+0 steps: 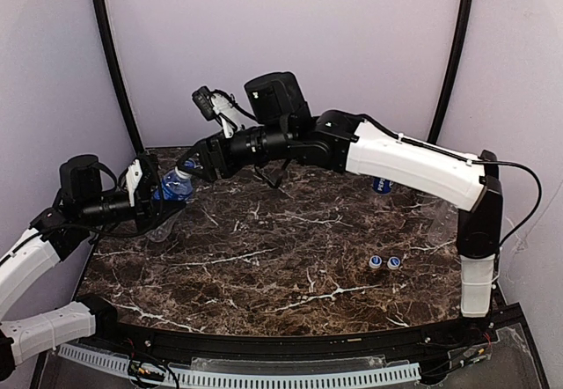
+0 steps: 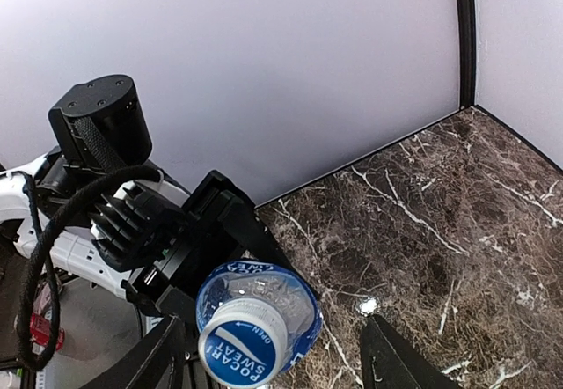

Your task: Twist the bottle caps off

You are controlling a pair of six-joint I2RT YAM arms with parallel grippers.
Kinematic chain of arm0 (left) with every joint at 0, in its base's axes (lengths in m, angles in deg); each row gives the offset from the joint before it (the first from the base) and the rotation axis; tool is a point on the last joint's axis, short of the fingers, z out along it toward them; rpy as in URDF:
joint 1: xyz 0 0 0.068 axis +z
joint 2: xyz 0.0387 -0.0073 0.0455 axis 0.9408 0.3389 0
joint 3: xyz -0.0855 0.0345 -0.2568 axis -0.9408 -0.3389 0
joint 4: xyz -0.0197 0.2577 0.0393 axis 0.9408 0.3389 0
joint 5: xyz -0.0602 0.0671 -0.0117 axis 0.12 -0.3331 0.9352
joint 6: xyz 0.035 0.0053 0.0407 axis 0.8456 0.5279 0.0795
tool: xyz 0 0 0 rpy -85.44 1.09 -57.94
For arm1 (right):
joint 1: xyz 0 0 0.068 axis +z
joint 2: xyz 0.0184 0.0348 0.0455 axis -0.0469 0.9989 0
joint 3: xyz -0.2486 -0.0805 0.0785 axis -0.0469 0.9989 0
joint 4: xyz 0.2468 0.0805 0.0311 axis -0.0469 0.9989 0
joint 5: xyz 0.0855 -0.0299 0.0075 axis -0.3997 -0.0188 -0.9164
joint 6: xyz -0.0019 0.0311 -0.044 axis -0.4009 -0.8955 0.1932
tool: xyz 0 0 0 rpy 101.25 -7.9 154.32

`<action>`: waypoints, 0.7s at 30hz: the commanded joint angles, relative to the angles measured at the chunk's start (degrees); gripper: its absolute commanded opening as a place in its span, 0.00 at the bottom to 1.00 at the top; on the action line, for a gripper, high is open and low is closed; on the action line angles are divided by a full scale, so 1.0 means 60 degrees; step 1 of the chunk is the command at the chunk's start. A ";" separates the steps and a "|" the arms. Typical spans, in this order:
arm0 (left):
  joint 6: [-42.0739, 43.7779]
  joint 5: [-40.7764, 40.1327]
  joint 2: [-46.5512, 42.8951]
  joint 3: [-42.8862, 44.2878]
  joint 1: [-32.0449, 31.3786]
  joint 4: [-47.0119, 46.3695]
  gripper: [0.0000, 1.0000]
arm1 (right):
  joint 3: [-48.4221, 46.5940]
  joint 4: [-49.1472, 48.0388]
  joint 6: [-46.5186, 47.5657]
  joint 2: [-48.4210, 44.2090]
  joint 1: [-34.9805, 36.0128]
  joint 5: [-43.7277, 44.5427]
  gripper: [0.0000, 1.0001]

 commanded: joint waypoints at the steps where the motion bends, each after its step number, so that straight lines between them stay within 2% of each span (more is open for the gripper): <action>1: 0.0077 -0.0243 0.0066 -0.0196 -0.0038 -0.0246 0.33 | -0.0175 0.0366 -0.0078 0.0123 0.0153 -0.0043 0.67; 4: 0.0095 -0.0235 0.0075 -0.0224 -0.0034 -0.0247 0.33 | -0.0466 0.0622 -0.0068 0.0329 0.0175 -0.0130 0.65; 7: 0.0058 -0.0203 0.0051 -0.0229 -0.0034 -0.0232 0.33 | -0.0686 0.0704 -0.0004 0.0446 0.0183 -0.0199 0.52; 9: 0.0054 -0.0198 0.0032 -0.0206 -0.0034 -0.0221 0.33 | -0.0773 0.0716 0.0068 0.0505 0.0190 -0.0309 0.40; 13: 0.0038 -0.0231 0.0017 -0.0200 -0.0034 -0.0209 0.33 | -0.0896 0.0842 0.0311 0.0617 0.0190 -0.0661 0.26; 14: 0.0037 -0.0228 0.0002 -0.0200 -0.0034 -0.0199 0.33 | -0.0879 0.0863 0.0456 0.0592 0.0178 -0.0805 0.22; 16: 0.0068 -0.0149 -0.0024 -0.0192 -0.0034 -0.0042 0.33 | -0.0694 0.0876 0.0933 0.0429 0.0161 -0.1015 0.00; 18: 0.0165 0.0260 -0.0063 -0.0175 -0.0041 0.0293 0.32 | -0.0282 0.0879 0.1979 0.0051 0.0161 -0.1231 0.00; 21: 0.0552 0.2380 -0.0084 -0.0193 -0.0034 0.1123 0.32 | 0.0632 0.1258 0.4682 -0.0691 0.0182 -0.3332 0.00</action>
